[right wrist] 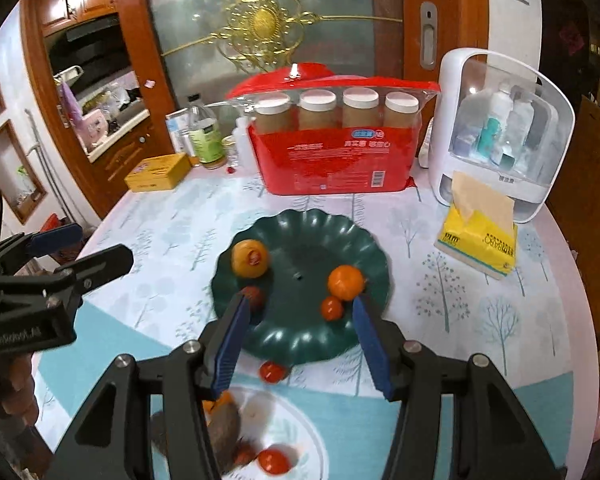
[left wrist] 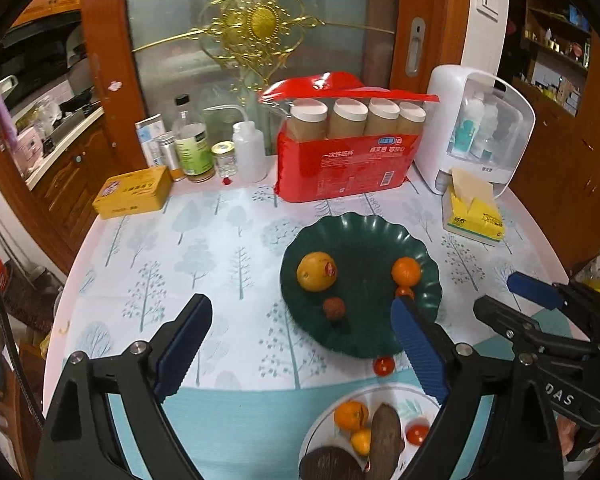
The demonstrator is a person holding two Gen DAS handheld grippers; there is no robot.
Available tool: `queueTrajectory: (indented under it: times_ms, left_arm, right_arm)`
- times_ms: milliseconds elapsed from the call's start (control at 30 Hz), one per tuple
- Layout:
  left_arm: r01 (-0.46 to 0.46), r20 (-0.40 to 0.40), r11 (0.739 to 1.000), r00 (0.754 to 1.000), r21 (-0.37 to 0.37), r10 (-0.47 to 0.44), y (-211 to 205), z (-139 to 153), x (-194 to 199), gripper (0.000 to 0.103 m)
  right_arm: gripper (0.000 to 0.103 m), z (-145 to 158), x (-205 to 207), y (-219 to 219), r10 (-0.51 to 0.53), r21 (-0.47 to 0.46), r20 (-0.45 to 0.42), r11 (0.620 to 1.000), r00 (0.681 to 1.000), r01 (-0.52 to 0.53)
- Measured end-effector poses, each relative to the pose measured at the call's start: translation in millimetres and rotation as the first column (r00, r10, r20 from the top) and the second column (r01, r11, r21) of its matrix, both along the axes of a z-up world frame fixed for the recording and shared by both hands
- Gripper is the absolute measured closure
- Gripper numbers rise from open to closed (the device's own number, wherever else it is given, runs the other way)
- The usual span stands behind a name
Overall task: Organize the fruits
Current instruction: 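Withdraw both tools back over the white fruit plate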
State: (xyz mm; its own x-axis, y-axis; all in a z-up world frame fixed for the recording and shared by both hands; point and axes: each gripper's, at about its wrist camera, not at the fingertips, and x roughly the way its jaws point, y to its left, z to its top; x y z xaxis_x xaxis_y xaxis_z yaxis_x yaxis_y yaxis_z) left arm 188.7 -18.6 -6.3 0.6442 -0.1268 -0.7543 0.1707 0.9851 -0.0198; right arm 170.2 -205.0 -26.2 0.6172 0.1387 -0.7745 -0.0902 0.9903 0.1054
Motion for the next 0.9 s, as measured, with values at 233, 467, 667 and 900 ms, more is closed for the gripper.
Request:
queueTrajectory:
  times_ms: [233, 467, 667, 900]
  left_arm:
    - [-0.044, 0.030, 0.999, 0.999, 0.006, 0.044, 17, 1, -48, 0.013]
    - [-0.071, 0.048, 0.997, 0.996, 0.018, 0.070, 22, -14, -89, 0.013]
    - [-0.067, -0.009, 0.997, 0.998, 0.049, 0.068, 19, -60, -111, 0.012]
    - [-0.069, -0.152, 0.998, 0.986, -0.012, 0.066, 20, -118, -118, 0.012]
  right_arm:
    - [0.048, 4, -42, 11, 0.034, 0.038, -0.001, 0.999, 0.999, -0.034]
    - [0.046, -9, -72, 17, 0.068, 0.060, -0.022, 0.996, 0.997, -0.067]
    - [0.044, -39, -82, 22, 0.100, 0.089, -0.088, 0.992, 0.991, -0.092]
    - [0.044, -79, -85, 33, 0.125, 0.114, -0.165, 0.988, 0.978, -0.107]
